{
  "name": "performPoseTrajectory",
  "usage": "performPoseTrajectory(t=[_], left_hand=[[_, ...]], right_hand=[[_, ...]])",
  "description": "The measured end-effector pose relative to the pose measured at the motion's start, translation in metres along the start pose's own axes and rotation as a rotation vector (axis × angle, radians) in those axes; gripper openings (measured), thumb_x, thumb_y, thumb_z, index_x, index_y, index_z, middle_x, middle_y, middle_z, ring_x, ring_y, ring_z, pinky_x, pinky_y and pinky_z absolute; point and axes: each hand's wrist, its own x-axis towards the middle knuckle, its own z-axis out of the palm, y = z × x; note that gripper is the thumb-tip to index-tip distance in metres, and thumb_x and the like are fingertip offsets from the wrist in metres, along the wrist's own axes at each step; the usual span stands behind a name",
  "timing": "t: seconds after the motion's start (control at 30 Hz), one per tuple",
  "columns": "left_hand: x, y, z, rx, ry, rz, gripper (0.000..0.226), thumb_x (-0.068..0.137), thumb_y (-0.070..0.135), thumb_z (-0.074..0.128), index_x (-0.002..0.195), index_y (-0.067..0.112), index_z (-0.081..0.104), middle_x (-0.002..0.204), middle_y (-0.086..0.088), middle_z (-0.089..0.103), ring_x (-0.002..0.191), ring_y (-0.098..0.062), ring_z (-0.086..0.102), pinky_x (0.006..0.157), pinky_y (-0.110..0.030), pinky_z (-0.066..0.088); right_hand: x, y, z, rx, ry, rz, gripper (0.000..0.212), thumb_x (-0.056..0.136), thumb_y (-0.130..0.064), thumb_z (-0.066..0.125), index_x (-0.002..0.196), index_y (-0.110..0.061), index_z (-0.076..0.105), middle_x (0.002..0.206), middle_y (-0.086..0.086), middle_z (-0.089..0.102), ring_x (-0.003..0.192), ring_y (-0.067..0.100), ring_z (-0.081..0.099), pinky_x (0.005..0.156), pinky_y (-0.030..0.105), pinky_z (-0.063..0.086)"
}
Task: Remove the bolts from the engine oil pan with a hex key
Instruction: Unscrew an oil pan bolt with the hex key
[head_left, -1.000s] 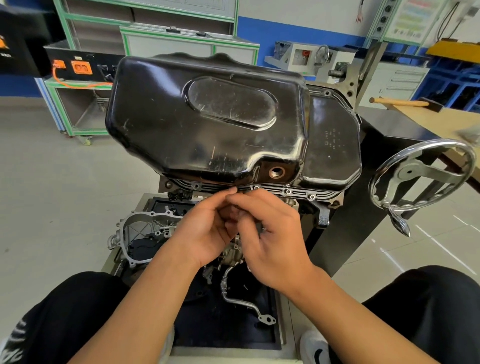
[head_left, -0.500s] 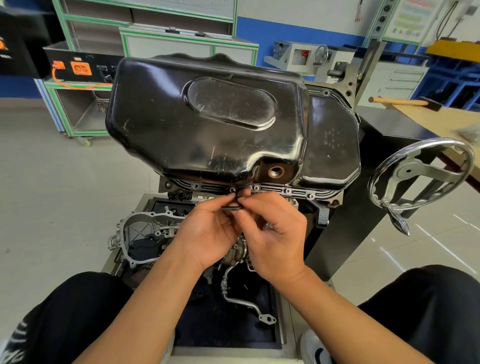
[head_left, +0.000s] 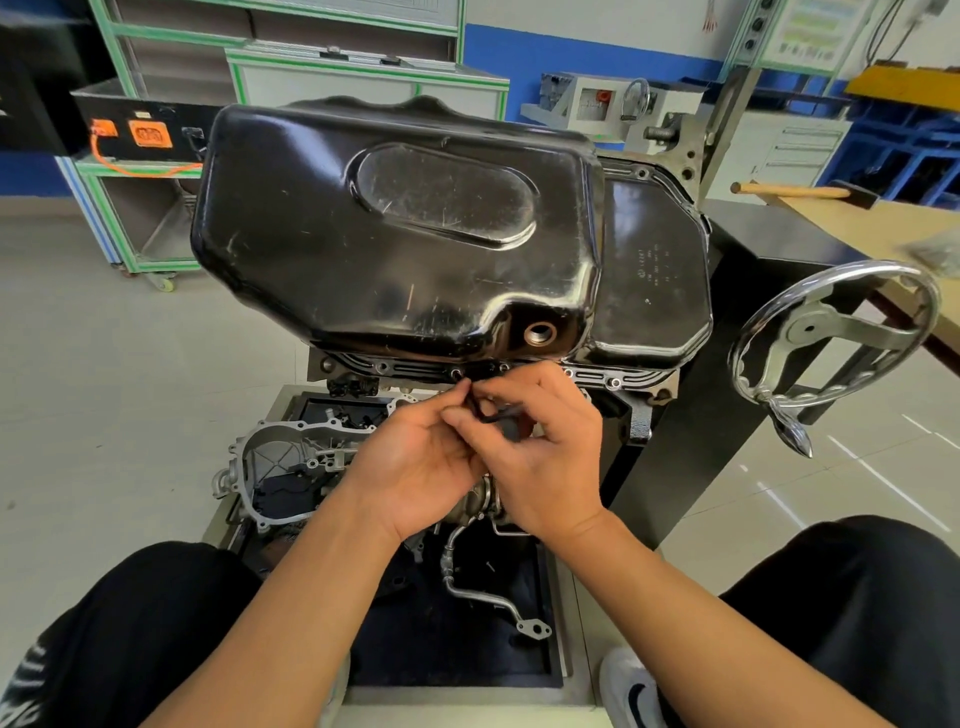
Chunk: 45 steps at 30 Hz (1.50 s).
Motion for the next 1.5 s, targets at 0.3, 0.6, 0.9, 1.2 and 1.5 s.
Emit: performPoseTrajectory(t=[0.3, 0.6, 0.9, 1.2, 1.5], left_hand=[[0.008, -0.013, -0.001, 0.106, 0.063, 0.068, 0.045, 0.088, 0.04, 0.059, 0.119, 0.008, 0.068, 0.126, -0.013, 0.062, 0.123, -0.026, 0.057, 0.114, -0.039, 0.037], [0.007, -0.004, -0.004, 0.089, 0.142, 0.04, 0.031, 0.078, 0.034, 0.069, 0.091, 0.007, 0.077, 0.096, -0.008, 0.07, 0.101, -0.02, 0.066, 0.105, -0.034, 0.046], [0.008, -0.007, -0.002, -0.196, -0.002, 0.076, 0.023, 0.086, 0.016, 0.058, 0.093, 0.001, 0.073, 0.091, -0.011, 0.071, 0.085, -0.022, 0.074, 0.076, -0.032, 0.061], [0.009, -0.008, -0.005, -0.006, 0.137, 0.065, 0.058, 0.078, 0.039, 0.071, 0.127, 0.009, 0.062, 0.124, -0.008, 0.057, 0.125, -0.021, 0.056, 0.111, -0.034, 0.042], [0.009, -0.004, -0.007, -0.105, 0.058, 0.076, 0.021, 0.087, 0.017, 0.06, 0.094, 0.001, 0.072, 0.086, -0.007, 0.068, 0.076, -0.016, 0.071, 0.072, -0.029, 0.061]], right_hand=[[-0.003, 0.006, 0.007, -0.032, 0.065, -0.016, 0.012, 0.08, -0.003, 0.08, 0.092, -0.006, 0.079, 0.071, 0.008, 0.058, 0.069, 0.024, 0.055, 0.062, 0.035, 0.048], [-0.013, 0.01, 0.011, -0.146, -0.113, -0.14, 0.02, 0.09, -0.001, 0.069, 0.11, 0.002, 0.073, 0.08, 0.008, 0.057, 0.078, 0.017, 0.051, 0.071, 0.025, 0.045], [-0.001, 0.0, 0.014, 0.013, 0.122, 0.057, 0.015, 0.071, 0.004, 0.086, 0.082, 0.001, 0.076, 0.078, 0.004, 0.06, 0.071, 0.003, 0.054, 0.069, 0.011, 0.044], [-0.01, 0.015, 0.011, -0.142, -0.054, -0.215, 0.02, 0.084, 0.009, 0.071, 0.104, 0.006, 0.074, 0.079, 0.012, 0.062, 0.074, 0.021, 0.057, 0.066, 0.031, 0.05], [-0.004, 0.009, 0.006, -0.064, 0.03, -0.052, 0.021, 0.078, -0.009, 0.084, 0.095, -0.001, 0.076, 0.084, 0.008, 0.064, 0.079, 0.014, 0.059, 0.071, 0.019, 0.049]])
